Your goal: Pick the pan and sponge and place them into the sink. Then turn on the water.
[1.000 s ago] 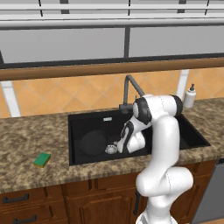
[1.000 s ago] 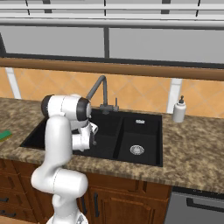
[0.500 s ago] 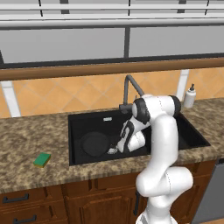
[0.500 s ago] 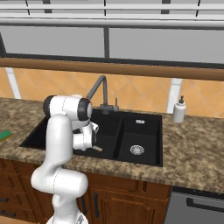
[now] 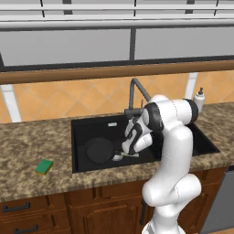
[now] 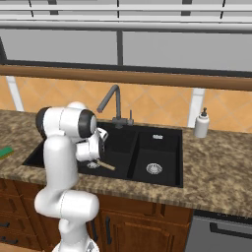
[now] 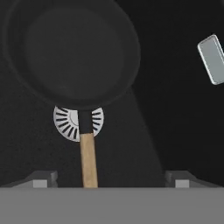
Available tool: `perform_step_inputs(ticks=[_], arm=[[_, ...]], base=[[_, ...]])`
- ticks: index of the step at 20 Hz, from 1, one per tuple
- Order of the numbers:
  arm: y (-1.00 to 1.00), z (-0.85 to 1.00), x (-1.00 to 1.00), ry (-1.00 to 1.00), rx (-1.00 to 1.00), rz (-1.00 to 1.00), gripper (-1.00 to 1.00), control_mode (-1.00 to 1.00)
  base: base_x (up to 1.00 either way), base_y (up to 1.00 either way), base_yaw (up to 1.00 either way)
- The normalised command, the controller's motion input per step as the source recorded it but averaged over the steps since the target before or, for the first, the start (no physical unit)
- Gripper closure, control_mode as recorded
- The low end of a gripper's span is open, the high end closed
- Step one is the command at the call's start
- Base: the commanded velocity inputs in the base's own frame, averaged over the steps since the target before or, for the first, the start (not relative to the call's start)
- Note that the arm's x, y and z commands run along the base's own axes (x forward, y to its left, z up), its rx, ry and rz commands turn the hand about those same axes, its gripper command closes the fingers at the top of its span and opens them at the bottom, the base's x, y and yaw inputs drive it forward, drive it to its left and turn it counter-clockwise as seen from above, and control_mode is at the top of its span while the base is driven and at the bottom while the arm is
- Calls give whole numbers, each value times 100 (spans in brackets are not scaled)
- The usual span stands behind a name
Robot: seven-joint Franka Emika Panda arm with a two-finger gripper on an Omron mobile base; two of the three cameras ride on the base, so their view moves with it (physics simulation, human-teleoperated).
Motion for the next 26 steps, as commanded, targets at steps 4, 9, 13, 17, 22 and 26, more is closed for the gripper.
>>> perform_step_inputs(ticks=[4, 9, 13, 17, 22, 26], arm=[[53, 97, 0, 0, 0, -13, -100, -100], [58, 89, -2, 5, 0, -17, -100, -100], [59, 57, -23, 1, 0, -27, -100, -100], [54, 51, -32, 0, 1, -34, -100, -100], [42, 40, -59, 7, 8, -38, -100, -100], [23, 28, -81, 8, 16, -43, -100, -100]], base=[[0, 0, 0], [0, 0, 0], [0, 0, 0], [0, 0, 0], [0, 0, 0], [0, 0, 0]])
